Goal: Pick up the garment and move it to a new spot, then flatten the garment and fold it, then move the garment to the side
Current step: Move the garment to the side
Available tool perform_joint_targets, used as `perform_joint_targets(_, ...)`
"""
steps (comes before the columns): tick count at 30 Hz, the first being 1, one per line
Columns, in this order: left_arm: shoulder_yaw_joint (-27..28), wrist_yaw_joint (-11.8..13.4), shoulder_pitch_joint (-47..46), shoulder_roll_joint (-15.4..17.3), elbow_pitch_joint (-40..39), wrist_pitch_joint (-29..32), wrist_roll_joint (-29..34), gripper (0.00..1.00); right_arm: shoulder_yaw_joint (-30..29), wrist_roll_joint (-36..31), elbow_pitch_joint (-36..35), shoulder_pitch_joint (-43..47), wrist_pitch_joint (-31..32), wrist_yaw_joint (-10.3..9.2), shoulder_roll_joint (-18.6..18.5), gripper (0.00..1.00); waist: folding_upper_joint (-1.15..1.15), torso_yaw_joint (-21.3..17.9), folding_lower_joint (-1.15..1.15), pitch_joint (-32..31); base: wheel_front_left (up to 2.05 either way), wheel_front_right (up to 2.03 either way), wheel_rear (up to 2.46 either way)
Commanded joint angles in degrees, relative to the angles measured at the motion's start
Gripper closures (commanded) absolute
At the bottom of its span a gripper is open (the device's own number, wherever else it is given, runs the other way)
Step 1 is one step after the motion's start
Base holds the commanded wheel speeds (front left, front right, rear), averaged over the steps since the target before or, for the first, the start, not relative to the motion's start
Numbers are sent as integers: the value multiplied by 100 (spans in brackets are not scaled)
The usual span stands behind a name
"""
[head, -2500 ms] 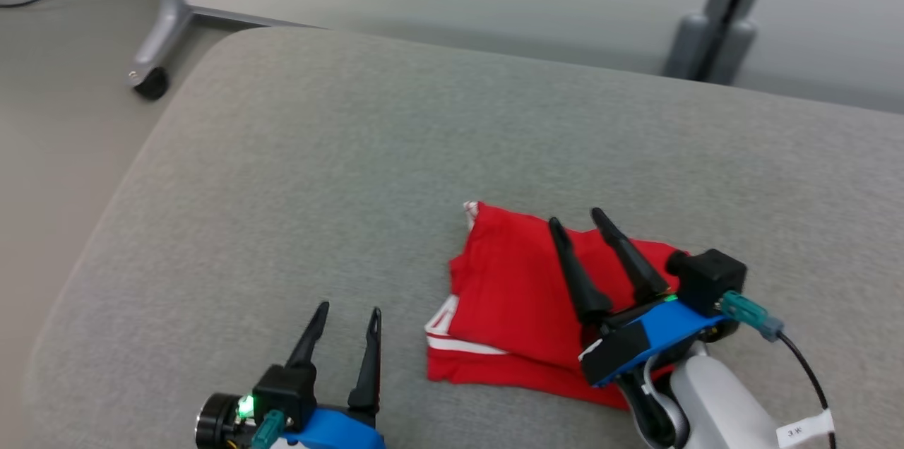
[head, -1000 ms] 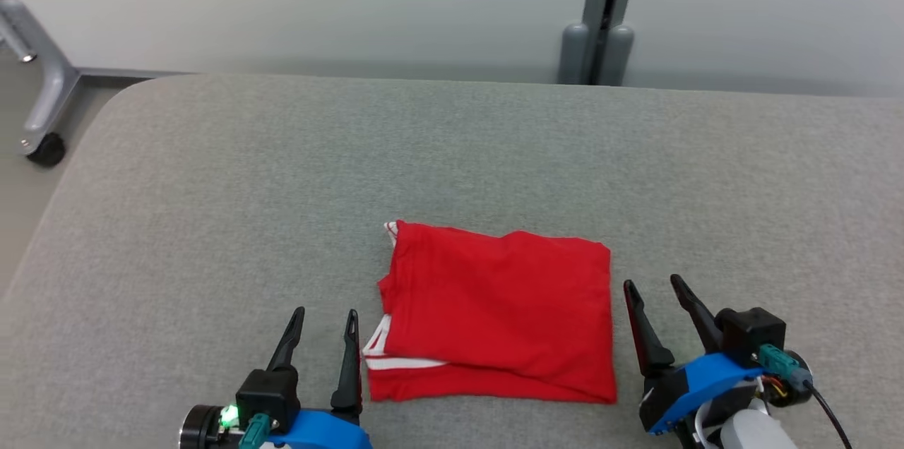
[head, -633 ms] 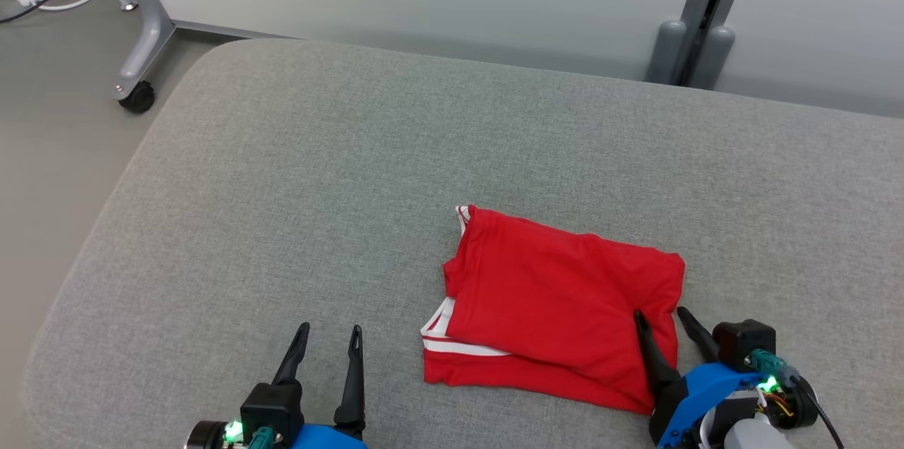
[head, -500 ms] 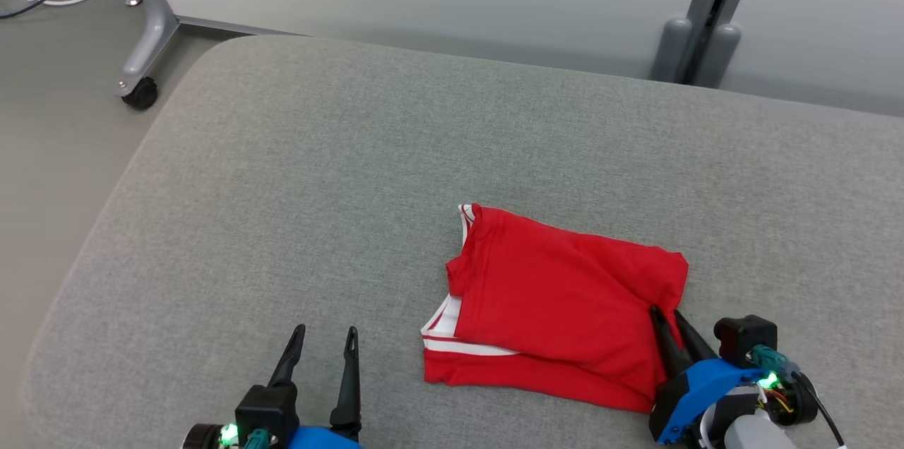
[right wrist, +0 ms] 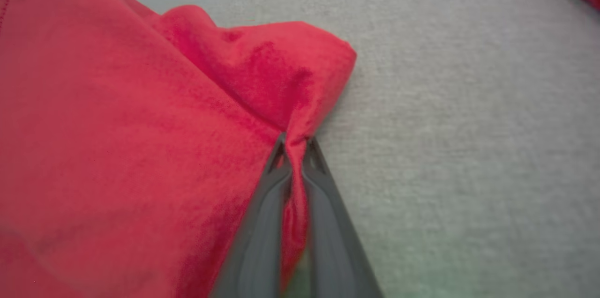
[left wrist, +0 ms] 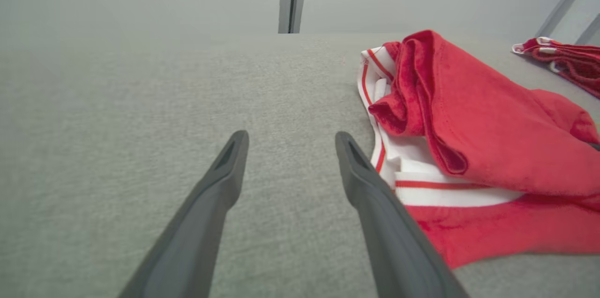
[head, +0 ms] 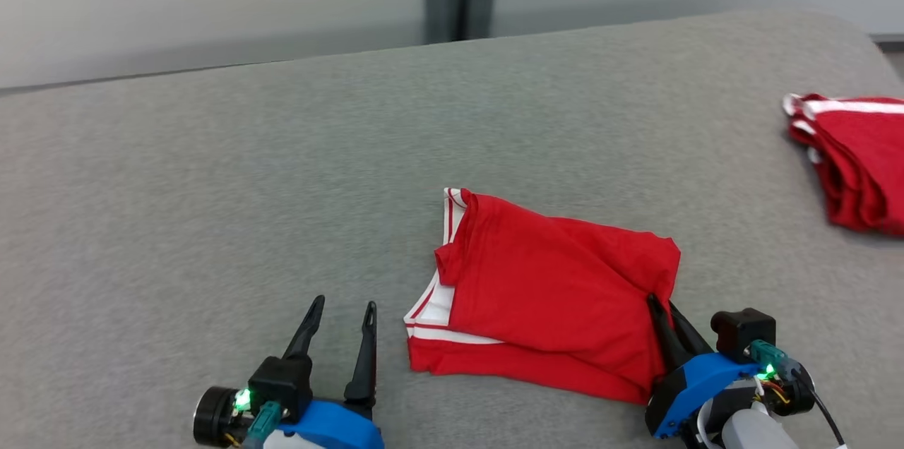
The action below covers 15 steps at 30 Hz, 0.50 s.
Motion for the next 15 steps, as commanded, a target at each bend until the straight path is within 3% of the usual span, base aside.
perform_joint_targets(1, -86, -41, -161, -3, 14, -12, 17, 0, -71, -12, 59, 232, 54, -28, -87, 100, 0, -684, -1, -325, 0, 0, 0)
perform_joint_targets(8, -412, -232, -594, 0, 22, -12, -76, 0, -211, 60, -99, 371, 36, -21, -72, 100, 0, -1593, -1, -129, 0, 0, 0)
perform_joint_targets(15, -617, -345, -765, 2, 98, -12, -82, 0, -338, 96, -232, 442, 30, -20, -62, 100, 0, -1961, -1, 24, 0, 0, 0)
